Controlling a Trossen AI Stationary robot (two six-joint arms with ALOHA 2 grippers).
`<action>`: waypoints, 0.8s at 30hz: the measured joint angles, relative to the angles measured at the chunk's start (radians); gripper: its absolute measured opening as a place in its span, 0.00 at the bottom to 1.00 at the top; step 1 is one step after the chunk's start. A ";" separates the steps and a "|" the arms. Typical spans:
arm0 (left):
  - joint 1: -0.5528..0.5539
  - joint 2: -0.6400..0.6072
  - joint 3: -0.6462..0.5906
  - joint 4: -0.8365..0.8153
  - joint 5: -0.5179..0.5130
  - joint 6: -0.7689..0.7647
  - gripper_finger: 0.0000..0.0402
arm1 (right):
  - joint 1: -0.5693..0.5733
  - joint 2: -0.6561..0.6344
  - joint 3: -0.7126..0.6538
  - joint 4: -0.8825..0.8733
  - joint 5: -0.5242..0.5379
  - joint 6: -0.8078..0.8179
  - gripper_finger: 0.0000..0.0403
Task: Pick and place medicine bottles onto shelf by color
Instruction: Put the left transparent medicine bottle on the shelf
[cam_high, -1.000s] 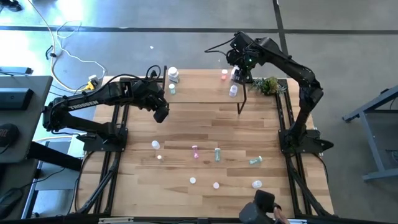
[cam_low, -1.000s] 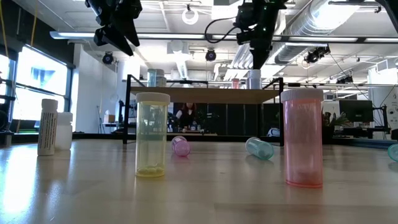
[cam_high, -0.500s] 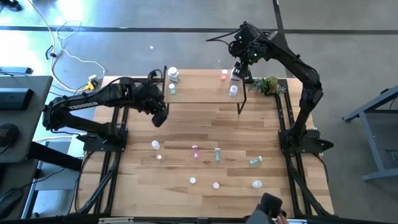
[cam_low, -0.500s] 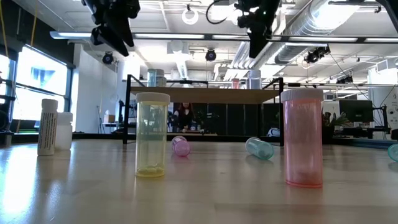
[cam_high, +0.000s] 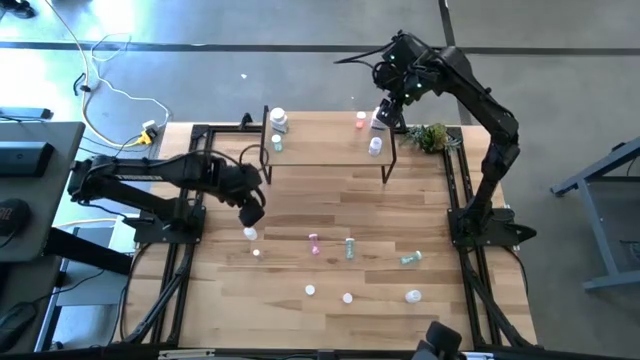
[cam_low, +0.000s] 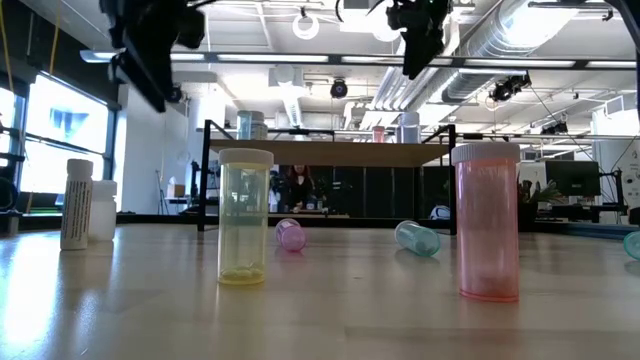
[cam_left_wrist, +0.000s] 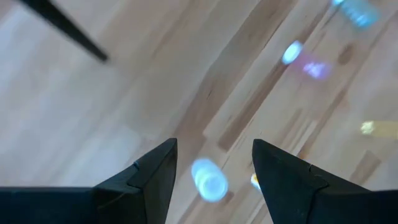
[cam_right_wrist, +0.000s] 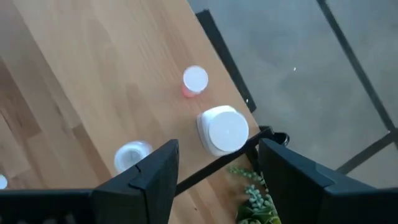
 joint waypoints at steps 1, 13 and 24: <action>-0.007 0.000 -0.018 0.000 0.005 -0.023 0.49 | 0.006 0.000 0.007 0.000 0.000 0.010 0.53; -0.118 0.000 -0.155 0.007 0.033 -0.256 0.49 | 0.055 0.000 0.032 0.001 0.001 0.131 0.53; -0.223 0.022 -0.161 0.010 -0.043 -0.357 0.49 | 0.061 0.000 0.032 0.001 0.001 0.218 0.53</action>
